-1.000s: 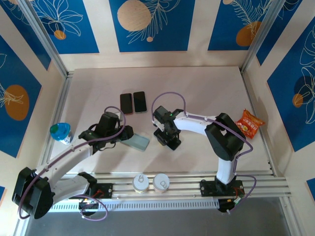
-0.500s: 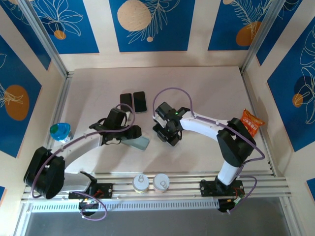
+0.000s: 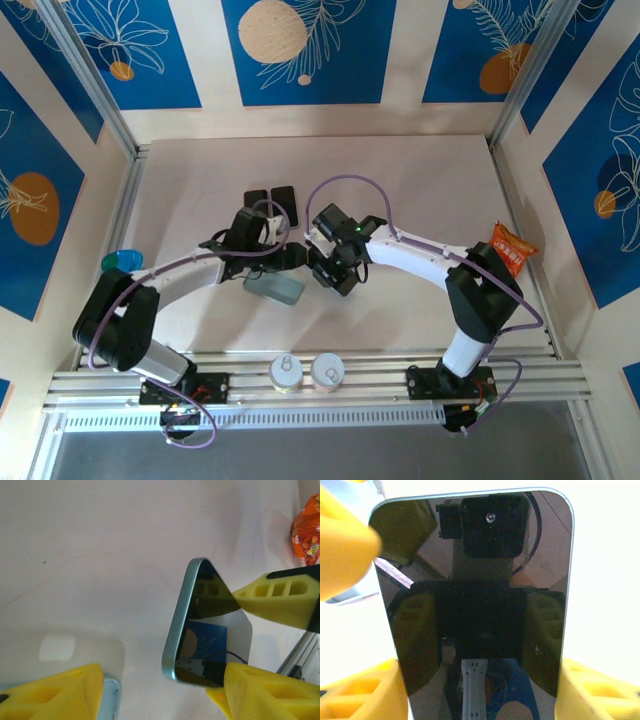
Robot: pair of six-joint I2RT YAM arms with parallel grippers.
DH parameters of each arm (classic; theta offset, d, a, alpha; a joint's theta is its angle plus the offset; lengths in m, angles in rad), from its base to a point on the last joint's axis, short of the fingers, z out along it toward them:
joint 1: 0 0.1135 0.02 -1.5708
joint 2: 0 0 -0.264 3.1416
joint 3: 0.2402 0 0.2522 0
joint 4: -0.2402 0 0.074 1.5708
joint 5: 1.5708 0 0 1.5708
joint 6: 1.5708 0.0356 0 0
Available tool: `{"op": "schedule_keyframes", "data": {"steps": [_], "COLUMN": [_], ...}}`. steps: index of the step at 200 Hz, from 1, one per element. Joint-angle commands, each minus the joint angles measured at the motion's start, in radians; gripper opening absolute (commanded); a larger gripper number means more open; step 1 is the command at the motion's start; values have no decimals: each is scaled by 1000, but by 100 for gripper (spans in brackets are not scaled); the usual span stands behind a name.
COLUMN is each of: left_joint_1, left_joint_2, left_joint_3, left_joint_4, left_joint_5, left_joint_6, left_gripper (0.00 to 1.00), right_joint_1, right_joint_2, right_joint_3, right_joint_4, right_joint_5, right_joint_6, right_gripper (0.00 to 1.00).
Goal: Put the phone into the phone case
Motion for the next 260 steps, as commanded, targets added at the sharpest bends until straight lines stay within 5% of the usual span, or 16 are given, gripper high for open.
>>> {"op": "schedule_keyframes", "data": {"steps": [1,211,260], "left_joint_1": [10,9,9], "left_joint_2": [38,127,122], "left_joint_3": [32,31,29], "left_joint_4": [66,198,201], "left_joint_5": [52,150,154], "left_joint_6": [-22,-87,-92], "left_gripper": [64,32,15], "right_joint_1": [11,11,5], "right_joint_2": [-24,-26,-27], "right_joint_3": [37,60,59], "right_joint_4": [-3,-4,-4], "right_joint_5": [-46,-58,-68], "right_joint_6": [9,22,28], "right_gripper": [57,57,56]}}
